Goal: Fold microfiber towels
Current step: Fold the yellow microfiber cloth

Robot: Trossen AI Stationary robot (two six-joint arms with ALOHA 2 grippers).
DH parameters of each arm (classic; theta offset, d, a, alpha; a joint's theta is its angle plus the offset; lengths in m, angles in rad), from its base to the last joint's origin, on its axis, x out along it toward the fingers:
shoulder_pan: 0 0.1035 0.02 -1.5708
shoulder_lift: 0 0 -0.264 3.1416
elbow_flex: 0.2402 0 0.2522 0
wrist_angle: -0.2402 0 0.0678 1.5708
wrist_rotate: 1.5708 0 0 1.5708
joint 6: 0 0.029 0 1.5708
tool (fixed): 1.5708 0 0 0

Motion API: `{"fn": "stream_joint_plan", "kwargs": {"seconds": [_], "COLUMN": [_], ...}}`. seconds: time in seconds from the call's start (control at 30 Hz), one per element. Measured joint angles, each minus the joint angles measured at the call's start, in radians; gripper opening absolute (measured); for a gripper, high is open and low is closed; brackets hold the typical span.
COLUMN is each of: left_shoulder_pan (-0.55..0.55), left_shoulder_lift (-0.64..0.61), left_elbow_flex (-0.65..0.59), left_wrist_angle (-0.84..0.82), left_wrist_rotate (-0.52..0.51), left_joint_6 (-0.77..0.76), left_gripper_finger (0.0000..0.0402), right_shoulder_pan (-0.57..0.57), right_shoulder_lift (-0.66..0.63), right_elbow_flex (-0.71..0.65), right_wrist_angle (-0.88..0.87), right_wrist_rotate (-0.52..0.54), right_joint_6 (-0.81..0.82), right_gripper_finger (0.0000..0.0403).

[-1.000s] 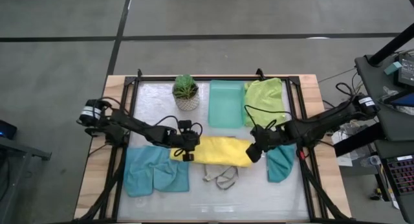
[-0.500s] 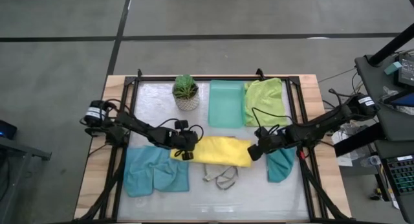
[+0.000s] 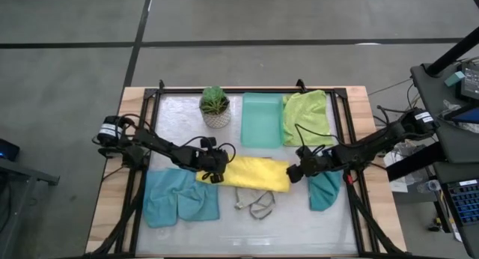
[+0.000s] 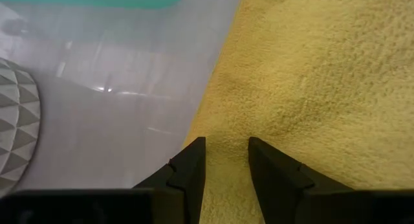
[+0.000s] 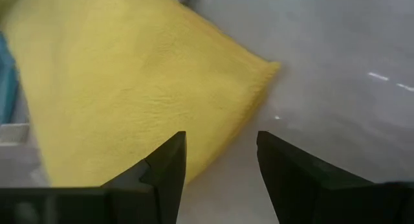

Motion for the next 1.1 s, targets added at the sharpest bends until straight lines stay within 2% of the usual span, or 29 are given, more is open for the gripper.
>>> {"fn": "stream_joint_plan", "kwargs": {"seconds": [0.1,0.37,0.6,0.77,0.9,1.1], "left_shoulder_pan": [0.000,0.000,0.000,0.000,0.000,0.000], "left_shoulder_lift": [-0.002,-0.003,-0.003,-0.005,-0.006,-0.006], "left_elbow_flex": [-0.002,-0.001,-0.001,-0.001,-0.001,-0.002], "left_wrist_angle": [-0.005,-0.012,-0.011,-0.011,-0.011,-0.002], "left_wrist_rotate": [-0.003,-0.006,-0.006,-0.006,-0.006,-0.010], "left_joint_6": [0.000,0.000,0.000,0.000,0.000,0.000], "left_gripper_finger": [0.0105,0.0105,0.0105,0.0105,0.0105,0.0105], "right_shoulder_pan": [0.000,0.000,-0.003,-0.016,-0.028,-0.049], "right_shoulder_lift": [0.000,0.016,0.172,0.210,0.201,0.186], "right_elbow_flex": [-0.029,-0.128,-0.117,-0.064,-0.050,-0.055], "right_wrist_angle": [0.020,0.248,0.392,0.408,0.393,0.394], "right_wrist_rotate": [0.011,0.031,0.036,0.028,0.023,0.028], "right_joint_6": [0.010,0.026,-0.007,-0.085,-0.139,-0.183], "right_gripper_finger": [0.0178,0.0178,0.0178,0.0170,0.0136,0.0047]}}
